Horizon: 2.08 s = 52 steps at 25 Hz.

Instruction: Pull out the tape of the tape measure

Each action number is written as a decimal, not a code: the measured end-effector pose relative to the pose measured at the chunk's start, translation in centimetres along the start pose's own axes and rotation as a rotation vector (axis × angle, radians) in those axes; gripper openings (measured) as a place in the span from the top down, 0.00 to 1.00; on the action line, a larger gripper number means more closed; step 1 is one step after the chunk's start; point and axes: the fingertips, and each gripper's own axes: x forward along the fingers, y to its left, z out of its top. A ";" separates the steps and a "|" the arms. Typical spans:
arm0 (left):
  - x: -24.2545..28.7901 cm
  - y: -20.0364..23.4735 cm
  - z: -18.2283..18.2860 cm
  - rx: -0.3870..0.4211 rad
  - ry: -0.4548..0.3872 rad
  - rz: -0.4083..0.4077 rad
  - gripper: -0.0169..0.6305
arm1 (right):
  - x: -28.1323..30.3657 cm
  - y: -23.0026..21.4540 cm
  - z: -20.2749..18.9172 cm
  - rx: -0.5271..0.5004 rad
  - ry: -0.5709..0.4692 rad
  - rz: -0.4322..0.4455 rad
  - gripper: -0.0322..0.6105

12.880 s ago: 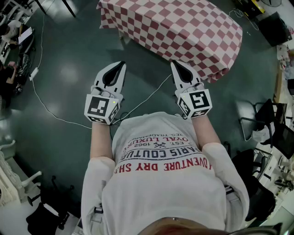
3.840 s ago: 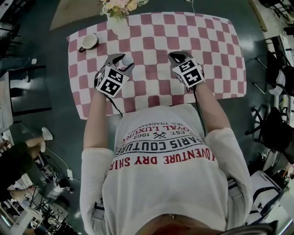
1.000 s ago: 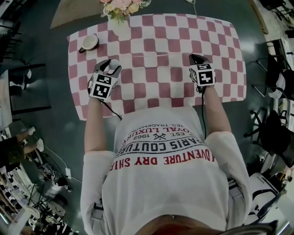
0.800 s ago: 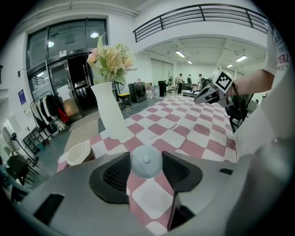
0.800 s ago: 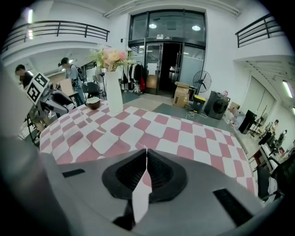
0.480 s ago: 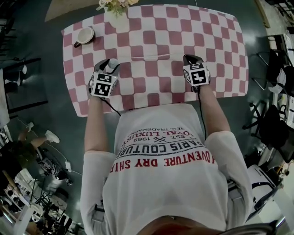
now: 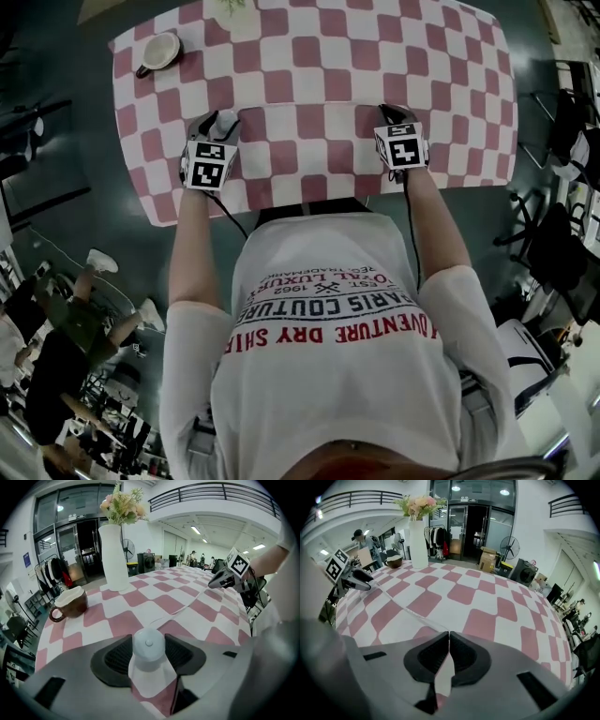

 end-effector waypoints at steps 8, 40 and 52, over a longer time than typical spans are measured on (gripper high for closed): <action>1.2 0.0 -1.1 -0.042 0.004 0.005 0.61 | 0.9 0.0 -1.3 0.020 0.024 -0.032 0.90; -7.7 -0.7 8.4 -0.114 -0.313 0.098 0.79 | -7.4 2.8 8.9 0.064 -0.314 0.021 0.87; -14.0 -0.6 15.8 -0.010 -0.531 0.125 0.95 | -14.1 3.8 16.3 0.009 -0.604 0.062 0.91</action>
